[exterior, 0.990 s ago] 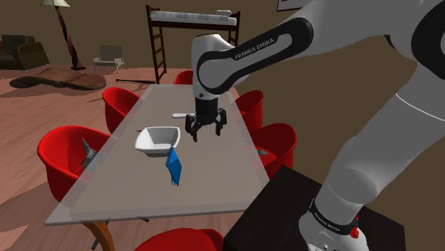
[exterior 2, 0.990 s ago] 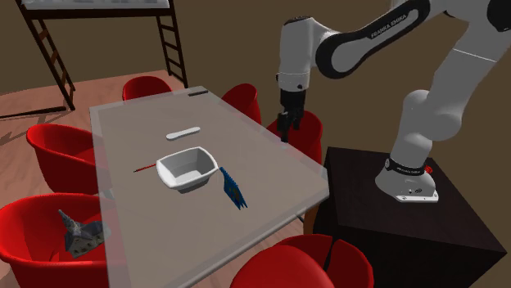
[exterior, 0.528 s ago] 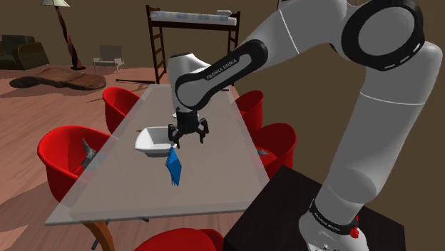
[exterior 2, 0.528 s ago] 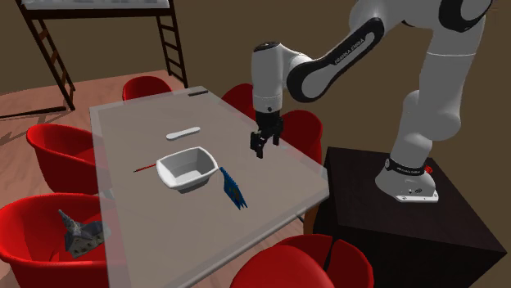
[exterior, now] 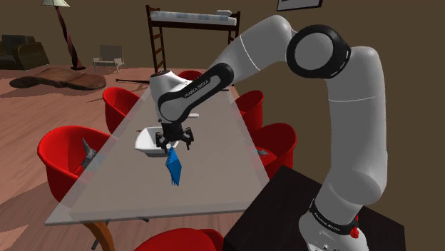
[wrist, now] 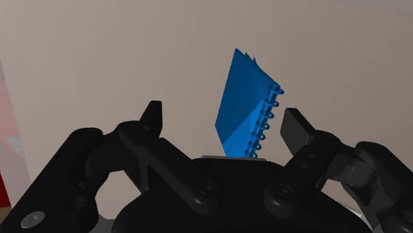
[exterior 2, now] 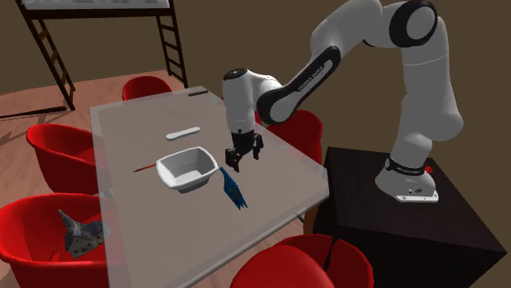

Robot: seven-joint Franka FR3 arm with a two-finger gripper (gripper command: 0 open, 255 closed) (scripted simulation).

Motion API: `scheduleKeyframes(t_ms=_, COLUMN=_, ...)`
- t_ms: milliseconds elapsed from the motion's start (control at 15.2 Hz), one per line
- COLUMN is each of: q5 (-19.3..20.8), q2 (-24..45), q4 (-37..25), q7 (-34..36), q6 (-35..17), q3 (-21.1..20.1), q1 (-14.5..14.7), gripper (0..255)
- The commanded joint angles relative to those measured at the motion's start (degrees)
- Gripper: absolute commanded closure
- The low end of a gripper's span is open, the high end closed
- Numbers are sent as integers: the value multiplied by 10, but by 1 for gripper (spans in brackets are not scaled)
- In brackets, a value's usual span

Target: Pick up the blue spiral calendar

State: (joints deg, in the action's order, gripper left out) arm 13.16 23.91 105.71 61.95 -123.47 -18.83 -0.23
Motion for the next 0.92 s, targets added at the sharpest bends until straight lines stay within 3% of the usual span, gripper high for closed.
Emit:
scheduleKeyframes(t_ms=0, q5=18, q2=52, q4=-56, q7=28, q6=11, q3=14, q1=14, gripper=0)
scheduleKeyframes(t_ms=330, q5=41, q2=176, q4=-202, q7=75, q6=45, q3=47, q1=46, gripper=0)
scheduleKeyframes(t_ms=858, q5=50, q2=213, q4=-203, q7=83, q6=9, q3=54, q1=51, gripper=0)
